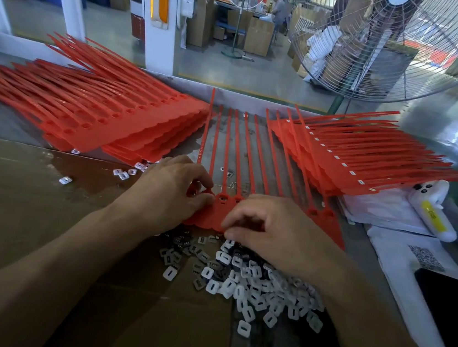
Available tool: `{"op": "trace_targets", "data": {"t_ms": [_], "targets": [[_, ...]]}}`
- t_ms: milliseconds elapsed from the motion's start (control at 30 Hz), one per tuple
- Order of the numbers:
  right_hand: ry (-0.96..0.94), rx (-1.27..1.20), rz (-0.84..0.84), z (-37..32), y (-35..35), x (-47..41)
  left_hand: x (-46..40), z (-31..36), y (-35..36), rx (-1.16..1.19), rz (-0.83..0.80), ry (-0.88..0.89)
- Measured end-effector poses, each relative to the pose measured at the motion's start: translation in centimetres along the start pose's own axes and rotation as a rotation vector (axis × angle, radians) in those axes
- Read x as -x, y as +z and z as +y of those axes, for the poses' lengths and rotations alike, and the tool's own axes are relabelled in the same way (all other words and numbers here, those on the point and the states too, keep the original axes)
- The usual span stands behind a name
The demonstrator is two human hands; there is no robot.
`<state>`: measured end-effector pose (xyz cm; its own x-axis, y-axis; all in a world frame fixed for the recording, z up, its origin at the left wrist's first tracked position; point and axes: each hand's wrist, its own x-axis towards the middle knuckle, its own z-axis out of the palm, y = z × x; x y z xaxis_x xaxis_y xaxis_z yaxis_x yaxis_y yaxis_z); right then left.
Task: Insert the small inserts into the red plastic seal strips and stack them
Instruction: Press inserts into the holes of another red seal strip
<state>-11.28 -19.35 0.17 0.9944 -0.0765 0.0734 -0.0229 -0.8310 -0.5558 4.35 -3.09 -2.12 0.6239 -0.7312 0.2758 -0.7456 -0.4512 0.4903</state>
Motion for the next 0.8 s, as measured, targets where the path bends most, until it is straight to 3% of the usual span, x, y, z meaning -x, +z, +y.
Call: {"op": "trace_targets", "data": {"t_ms": [433,800], "targets": [[-0.084,0.173,-0.002,-2.6,2.4,-0.8,-0.1,0.0,0.0,-0.007,-0.001,0.000],[-0.039,0.117,0.007,-2.7,2.6,-0.8,0.0,0.1,0.0,0.001,0.014,0.013]]}}
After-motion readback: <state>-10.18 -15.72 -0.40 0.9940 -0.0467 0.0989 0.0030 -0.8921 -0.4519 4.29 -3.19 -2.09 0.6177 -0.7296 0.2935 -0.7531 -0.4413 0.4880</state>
